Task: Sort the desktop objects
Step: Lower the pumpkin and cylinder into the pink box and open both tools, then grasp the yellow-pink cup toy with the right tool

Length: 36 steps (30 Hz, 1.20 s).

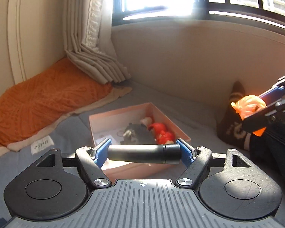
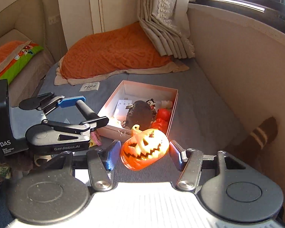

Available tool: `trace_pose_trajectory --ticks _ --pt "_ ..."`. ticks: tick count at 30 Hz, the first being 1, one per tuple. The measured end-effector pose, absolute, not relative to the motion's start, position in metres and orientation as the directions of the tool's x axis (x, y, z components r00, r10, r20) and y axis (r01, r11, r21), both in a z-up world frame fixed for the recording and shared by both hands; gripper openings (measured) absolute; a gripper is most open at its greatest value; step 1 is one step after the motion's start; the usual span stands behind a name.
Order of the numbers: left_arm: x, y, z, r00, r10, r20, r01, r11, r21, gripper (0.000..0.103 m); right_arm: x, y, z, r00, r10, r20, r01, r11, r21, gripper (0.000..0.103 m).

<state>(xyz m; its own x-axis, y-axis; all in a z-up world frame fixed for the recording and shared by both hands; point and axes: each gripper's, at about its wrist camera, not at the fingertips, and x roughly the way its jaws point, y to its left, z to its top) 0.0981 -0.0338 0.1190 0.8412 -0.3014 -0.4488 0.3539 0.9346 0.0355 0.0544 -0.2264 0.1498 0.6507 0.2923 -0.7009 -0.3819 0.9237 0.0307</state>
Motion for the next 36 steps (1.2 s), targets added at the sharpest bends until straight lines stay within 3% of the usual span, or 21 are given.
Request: trace_pose_trajectory --ticks 3,12,16,19,25,29,33,36 --pt "0.135 -0.036 0.128 0.876 -0.284 -0.390 0.303 0.953 -0.012 0.099 0.069 -0.228 0.153 0.677 0.257 -0.689 -0.344 0.939 0.013 0.057" --pt "0.102 0.006 0.083 0.763 -0.274 -0.586 0.241 0.961 -0.135 0.099 0.151 -0.203 0.128 0.661 0.272 -0.699 -0.326 0.944 0.059 0.057" --pt "0.075 0.021 0.073 0.715 -0.241 -0.656 0.207 0.970 -0.130 0.100 0.215 -0.179 0.114 0.635 0.310 -0.708 -0.279 0.946 0.165 0.057" --pt "0.062 0.030 0.066 0.721 -0.172 -0.671 0.143 0.985 -0.099 0.101 0.233 -0.166 0.107 0.655 0.287 -0.699 -0.244 0.956 0.164 0.058" --pt "0.061 0.058 0.036 0.699 -0.095 -0.708 -0.007 0.990 -0.140 0.101 0.196 -0.153 0.088 0.658 0.234 -0.716 -0.275 0.959 0.061 0.063" --pt "0.062 0.076 0.039 0.749 0.010 -0.662 -0.140 0.980 -0.143 0.102 0.141 -0.128 0.059 0.650 0.227 -0.726 -0.401 0.913 -0.073 0.062" --pt "0.059 0.090 0.043 0.766 0.083 -0.637 -0.230 0.961 -0.151 0.102 0.099 -0.081 0.020 0.576 0.268 -0.772 -0.565 0.813 -0.139 0.046" --pt "0.060 0.101 0.043 0.762 0.098 -0.640 -0.276 0.943 -0.184 0.102 0.089 -0.047 -0.002 0.570 0.274 -0.775 -0.605 0.778 -0.170 0.046"
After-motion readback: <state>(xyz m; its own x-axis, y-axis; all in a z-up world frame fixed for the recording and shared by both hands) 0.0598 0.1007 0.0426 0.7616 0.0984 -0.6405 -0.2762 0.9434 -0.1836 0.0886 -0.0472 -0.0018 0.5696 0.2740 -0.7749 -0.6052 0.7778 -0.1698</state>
